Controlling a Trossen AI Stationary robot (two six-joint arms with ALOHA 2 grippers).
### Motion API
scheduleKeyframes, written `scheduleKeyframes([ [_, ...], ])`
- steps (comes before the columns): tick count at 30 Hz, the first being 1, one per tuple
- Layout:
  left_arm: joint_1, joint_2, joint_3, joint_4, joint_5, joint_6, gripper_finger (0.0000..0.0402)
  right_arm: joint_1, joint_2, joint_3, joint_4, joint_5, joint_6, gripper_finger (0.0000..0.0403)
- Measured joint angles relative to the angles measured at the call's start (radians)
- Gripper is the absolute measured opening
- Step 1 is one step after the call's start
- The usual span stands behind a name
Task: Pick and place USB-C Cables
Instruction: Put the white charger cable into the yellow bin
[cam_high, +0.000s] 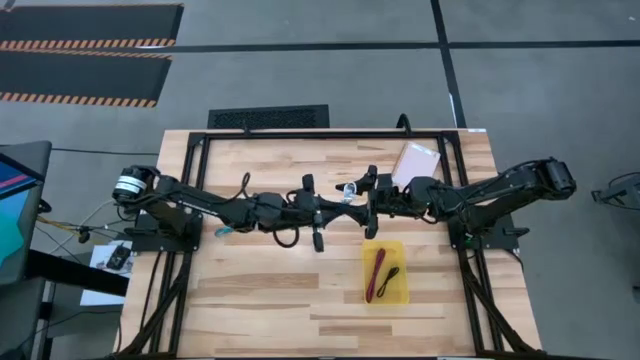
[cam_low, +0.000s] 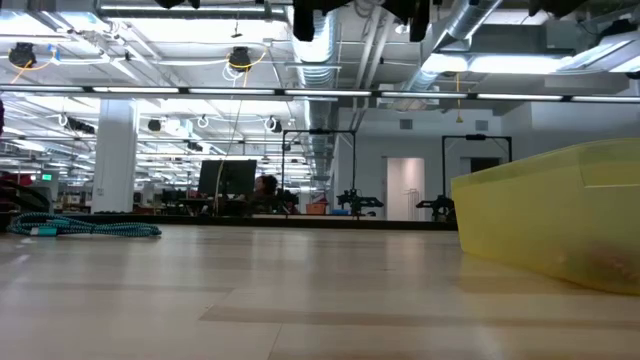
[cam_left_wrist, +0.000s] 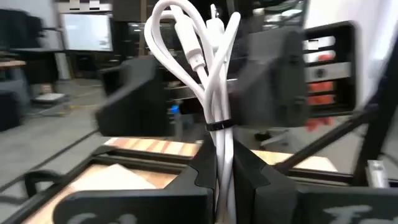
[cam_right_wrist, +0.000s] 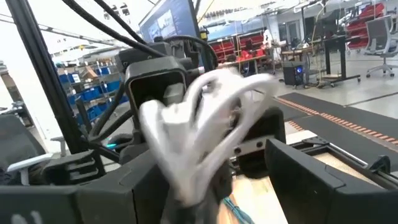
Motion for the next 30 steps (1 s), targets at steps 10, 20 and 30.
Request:
scheduleKeyframes([
  [10,0.003,-0.004,-0.002,0.005,0.027,-0.017,0.0000,0.009,0.000,0.000,-0.015,0.008,-0.004,0.0181],
  [20,0.006,-0.003,-0.003,-0.014,0.039,-0.038,0.0000,0.009,-0.001,0.000,-0.033,0.001,-0.007,0.0031],
  [30,0.005,-0.003,-0.003,-0.037,0.033,-0.055,0.0038,0.009,0.000,0.000,-0.041,0.005,-0.004,0.0031],
])
